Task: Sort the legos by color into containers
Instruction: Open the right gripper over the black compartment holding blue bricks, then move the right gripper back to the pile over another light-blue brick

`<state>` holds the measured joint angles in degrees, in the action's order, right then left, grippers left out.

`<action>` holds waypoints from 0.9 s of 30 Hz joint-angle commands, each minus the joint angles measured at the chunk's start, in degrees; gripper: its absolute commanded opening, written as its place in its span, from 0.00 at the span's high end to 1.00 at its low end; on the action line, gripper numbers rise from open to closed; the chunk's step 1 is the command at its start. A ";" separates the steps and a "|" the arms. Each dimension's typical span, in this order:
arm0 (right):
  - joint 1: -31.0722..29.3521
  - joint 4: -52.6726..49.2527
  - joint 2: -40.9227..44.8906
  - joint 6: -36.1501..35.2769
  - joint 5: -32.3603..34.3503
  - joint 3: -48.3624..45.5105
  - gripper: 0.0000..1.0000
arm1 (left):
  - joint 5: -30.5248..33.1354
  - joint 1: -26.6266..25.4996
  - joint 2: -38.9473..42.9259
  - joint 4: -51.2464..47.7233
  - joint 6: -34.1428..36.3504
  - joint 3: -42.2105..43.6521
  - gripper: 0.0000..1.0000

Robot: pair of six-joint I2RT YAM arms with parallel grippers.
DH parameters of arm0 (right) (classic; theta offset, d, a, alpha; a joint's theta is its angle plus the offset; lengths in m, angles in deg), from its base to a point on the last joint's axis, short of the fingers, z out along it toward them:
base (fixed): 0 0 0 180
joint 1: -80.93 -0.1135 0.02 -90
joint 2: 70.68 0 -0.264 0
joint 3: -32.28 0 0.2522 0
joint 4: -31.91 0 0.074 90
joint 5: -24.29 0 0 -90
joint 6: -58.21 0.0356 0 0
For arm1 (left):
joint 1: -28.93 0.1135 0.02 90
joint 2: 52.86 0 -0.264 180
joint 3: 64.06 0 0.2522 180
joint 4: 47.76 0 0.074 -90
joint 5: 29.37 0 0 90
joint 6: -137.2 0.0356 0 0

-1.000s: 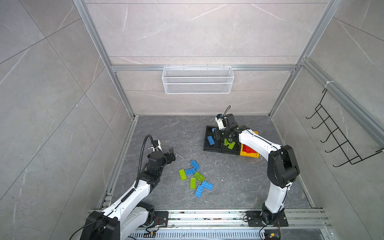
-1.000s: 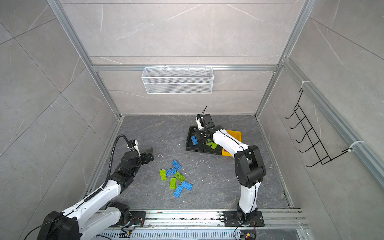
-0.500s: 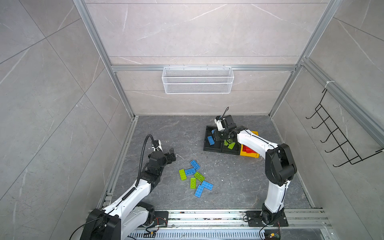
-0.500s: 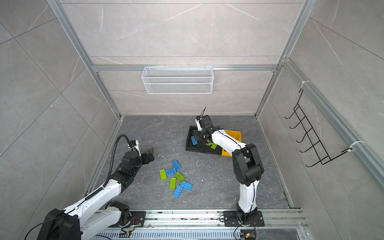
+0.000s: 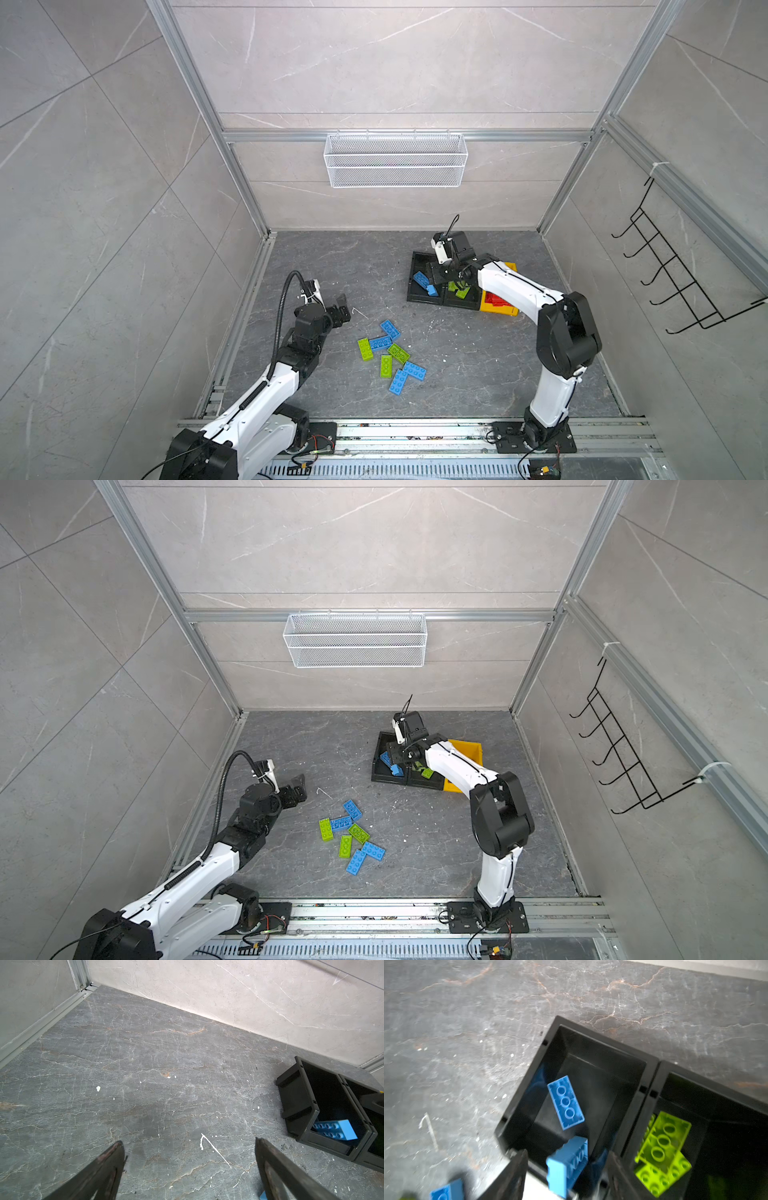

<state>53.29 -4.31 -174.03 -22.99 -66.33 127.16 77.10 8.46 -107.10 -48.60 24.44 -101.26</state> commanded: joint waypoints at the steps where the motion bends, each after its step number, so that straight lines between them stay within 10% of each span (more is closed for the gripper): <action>1: -7.63 -0.04 7.68 -0.43 2.16 -3.75 0.36 | 1.93 0.25 1.71 1.79 -0.31 0.64 0.01; 10: -20.03 1.35 2.81 2.73 3.74 -4.73 0.35 | 4.40 0.29 4.48 1.11 -0.64 1.62 0.01; 27: -23.26 -7.05 -15.39 2.61 6.01 6.86 0.34 | 3.78 0.34 3.17 1.15 -0.84 1.05 0.01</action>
<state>30.30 -8.33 -187.21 -21.02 -62.53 131.75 81.27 8.61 -103.90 -49.29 24.22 -99.53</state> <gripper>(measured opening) 0.658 0.994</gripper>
